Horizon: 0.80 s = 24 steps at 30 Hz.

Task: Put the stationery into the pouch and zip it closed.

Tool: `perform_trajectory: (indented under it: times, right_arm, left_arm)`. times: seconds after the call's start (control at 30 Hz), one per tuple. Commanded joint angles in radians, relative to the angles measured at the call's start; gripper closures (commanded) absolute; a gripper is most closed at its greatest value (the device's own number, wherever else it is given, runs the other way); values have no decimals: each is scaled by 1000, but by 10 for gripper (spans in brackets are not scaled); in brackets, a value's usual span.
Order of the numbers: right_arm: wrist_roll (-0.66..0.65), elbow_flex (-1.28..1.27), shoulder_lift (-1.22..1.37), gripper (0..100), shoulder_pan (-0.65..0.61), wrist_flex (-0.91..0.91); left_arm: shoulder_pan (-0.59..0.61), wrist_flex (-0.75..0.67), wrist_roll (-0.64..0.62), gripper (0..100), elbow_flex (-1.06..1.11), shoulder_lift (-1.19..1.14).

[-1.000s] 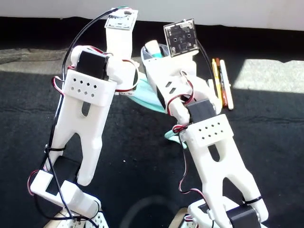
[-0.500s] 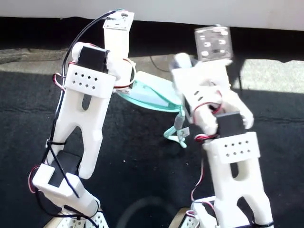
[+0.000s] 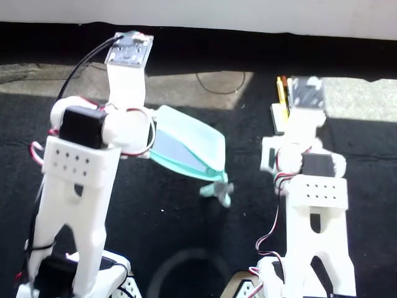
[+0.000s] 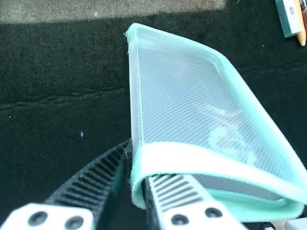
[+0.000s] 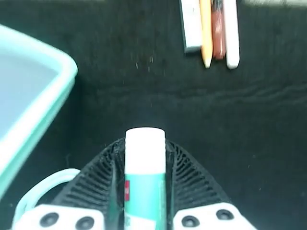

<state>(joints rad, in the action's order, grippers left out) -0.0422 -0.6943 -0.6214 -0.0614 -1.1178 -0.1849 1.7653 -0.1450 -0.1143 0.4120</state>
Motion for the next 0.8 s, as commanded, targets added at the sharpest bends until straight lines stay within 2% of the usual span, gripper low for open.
perform_trajectory:
  times: [0.0,0.2,0.4,0.63,0.77]
  right_arm:
    - [-2,-88,-22,992,10,-4]
    - [-3,-179,-21,985,10,-4]
    - [-2,-282,-19,785,10,31]
    - [-2,-303,-28,793,10,58]
    - [-5,-174,-31,793,-36,-76]
  left_arm:
    - [12,11,11,991,10,84]
    - [8,9,12,991,38,59]
    - [5,6,14,991,35,-70]
    - [5,6,14,991,31,-197]
    - [7,5,14,991,30,-211]
